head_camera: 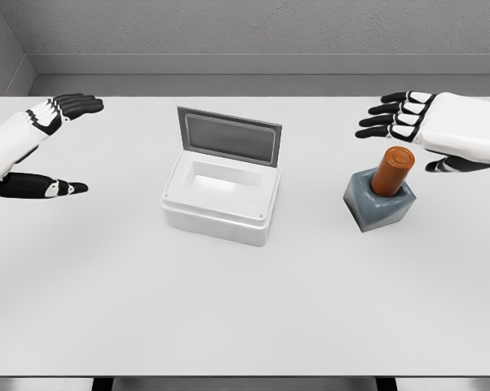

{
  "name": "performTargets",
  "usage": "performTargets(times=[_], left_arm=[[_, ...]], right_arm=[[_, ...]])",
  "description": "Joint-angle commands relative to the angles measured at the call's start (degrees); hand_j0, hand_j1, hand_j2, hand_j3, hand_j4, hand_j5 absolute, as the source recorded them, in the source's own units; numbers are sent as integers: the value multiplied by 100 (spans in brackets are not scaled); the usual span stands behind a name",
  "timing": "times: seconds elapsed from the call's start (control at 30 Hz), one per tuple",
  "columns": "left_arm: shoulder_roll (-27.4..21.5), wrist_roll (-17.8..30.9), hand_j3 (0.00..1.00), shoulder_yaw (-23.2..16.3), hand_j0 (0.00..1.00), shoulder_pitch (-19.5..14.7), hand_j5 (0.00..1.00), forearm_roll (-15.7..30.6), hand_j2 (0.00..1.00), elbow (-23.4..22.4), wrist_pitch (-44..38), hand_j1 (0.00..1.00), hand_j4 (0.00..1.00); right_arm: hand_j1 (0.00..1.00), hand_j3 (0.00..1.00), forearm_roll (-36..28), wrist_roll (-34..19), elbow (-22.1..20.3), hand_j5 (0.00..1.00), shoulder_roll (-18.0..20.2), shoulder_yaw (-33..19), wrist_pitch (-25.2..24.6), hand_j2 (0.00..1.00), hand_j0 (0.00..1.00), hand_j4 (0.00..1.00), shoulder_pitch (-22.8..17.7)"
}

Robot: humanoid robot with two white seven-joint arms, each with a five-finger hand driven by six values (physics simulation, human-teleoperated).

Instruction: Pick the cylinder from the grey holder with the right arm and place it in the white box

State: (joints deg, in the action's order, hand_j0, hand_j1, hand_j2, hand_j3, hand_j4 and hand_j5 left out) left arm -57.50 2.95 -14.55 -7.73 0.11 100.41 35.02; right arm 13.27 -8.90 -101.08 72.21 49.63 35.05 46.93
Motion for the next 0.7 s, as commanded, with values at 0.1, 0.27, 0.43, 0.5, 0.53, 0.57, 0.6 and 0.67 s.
performTargets(times=[0.1, 0.27, 0.43, 0.5, 0.53, 0.57, 0.6, 0.67], left_arm=[[19, -5, 100, -21, 100, 0, 100, 42, 100, 4, -2, 100, 100], [63, -5, 100, -4, 100, -9, 100, 33, 100, 13, -2, 100, 100], [300, -31, 100, 40, 100, -18, 100, 68, 100, -40, -2, 100, 100], [309, -32, 100, 31, 100, -18, 100, 103, 100, -40, -2, 100, 100], [309, -40, 100, -4, 100, 0, 100, 261, 100, -57, -2, 100, 100], [309, -32, 100, -126, 100, 26, 100, 779, 100, -83, -2, 100, 100], [309, -32, 100, -285, 100, 0, 100, 1131, 100, -119, -2, 100, 100], [362, -23, 100, -610, 100, -44, 100, 1684, 100, -259, -2, 100, 100]], right_arm=[[100, 100, -9, 2, 0, 100, 21, 2, -5, 100, 100, 100, 0], [100, 100, -88, -252, 35, 100, 109, -103, -5, 100, 100, 100, 210], [100, 100, -1194, -2610, 430, 100, -585, -112, -5, 100, 100, 100, 800], [100, 100, -1354, -2610, 703, 100, -691, -68, -5, 100, 100, 100, 1001], [100, 100, -1336, -2610, 677, 100, -682, -59, -5, 100, 100, 100, 1116], [100, 100, -1283, -2610, 668, 100, -682, -50, -5, 100, 100, 100, 1213], [100, 100, -1152, -2610, 668, 100, -691, -50, -5, 100, 100, 100, 1248], [100, 100, -712, -2610, 677, 100, -717, -50, -5, 100, 100, 100, 1248]])
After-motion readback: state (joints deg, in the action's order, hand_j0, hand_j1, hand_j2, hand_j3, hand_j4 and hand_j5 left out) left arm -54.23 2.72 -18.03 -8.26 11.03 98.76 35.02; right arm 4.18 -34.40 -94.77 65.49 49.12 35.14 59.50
